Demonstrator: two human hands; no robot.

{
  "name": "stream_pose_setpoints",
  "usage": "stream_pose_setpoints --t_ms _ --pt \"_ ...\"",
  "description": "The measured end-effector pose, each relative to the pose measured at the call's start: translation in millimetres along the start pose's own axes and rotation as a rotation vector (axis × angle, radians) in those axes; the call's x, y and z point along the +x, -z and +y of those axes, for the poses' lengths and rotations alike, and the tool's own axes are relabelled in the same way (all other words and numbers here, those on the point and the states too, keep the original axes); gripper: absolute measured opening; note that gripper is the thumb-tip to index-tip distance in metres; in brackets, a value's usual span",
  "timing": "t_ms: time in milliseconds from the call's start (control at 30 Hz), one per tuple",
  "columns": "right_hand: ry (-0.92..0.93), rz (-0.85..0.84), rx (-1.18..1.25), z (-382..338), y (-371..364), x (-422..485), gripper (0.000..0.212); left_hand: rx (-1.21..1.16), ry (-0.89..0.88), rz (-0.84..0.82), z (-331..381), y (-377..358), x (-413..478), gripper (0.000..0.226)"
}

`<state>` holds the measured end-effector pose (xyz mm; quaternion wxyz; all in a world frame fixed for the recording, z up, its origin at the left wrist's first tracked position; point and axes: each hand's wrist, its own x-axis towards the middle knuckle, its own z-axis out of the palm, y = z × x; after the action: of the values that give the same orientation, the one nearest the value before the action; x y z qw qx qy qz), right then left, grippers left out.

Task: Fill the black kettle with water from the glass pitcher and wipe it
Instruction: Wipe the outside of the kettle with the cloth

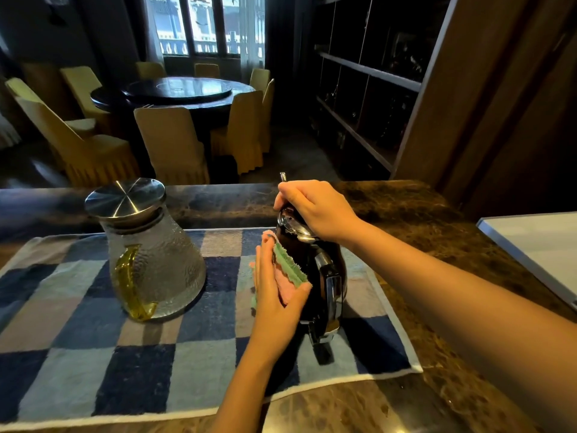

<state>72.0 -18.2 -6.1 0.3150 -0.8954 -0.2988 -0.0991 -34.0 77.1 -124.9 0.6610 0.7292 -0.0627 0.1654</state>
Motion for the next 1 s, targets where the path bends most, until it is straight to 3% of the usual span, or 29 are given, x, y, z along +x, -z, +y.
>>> stream_pose_setpoints --t_ms 233,467,600,667,767,867,933,1000 --pt "-0.008 -0.011 0.025 -2 1 0 0.046 0.086 -0.017 -0.006 -15 11 34 0.095" --pt "0.010 -0.021 0.013 1 2 1 0.045 0.280 0.033 0.080 -26 -15 -29 0.089" --pt "0.015 -0.021 0.004 1 0 1 0.044 0.348 0.025 0.110 -22 -18 -15 0.083" --pt "0.015 -0.018 -0.024 1 0 1 0.043 0.337 -0.032 0.085 -7 -10 13 0.079" --pt "0.019 -0.009 -0.051 0 0 1 0.042 0.114 -0.091 -0.003 3 4 47 0.064" --pt "0.033 -0.017 -0.077 1 0 1 0.037 -0.052 0.078 -0.004 -19 12 56 0.043" --pt "0.058 -0.015 -0.084 2 -1 0 0.034 -0.130 0.293 0.075 -37 14 46 0.047" --pt "0.058 -0.011 -0.075 2 -1 0 0.035 -0.051 0.346 0.169 -37 6 24 0.061"
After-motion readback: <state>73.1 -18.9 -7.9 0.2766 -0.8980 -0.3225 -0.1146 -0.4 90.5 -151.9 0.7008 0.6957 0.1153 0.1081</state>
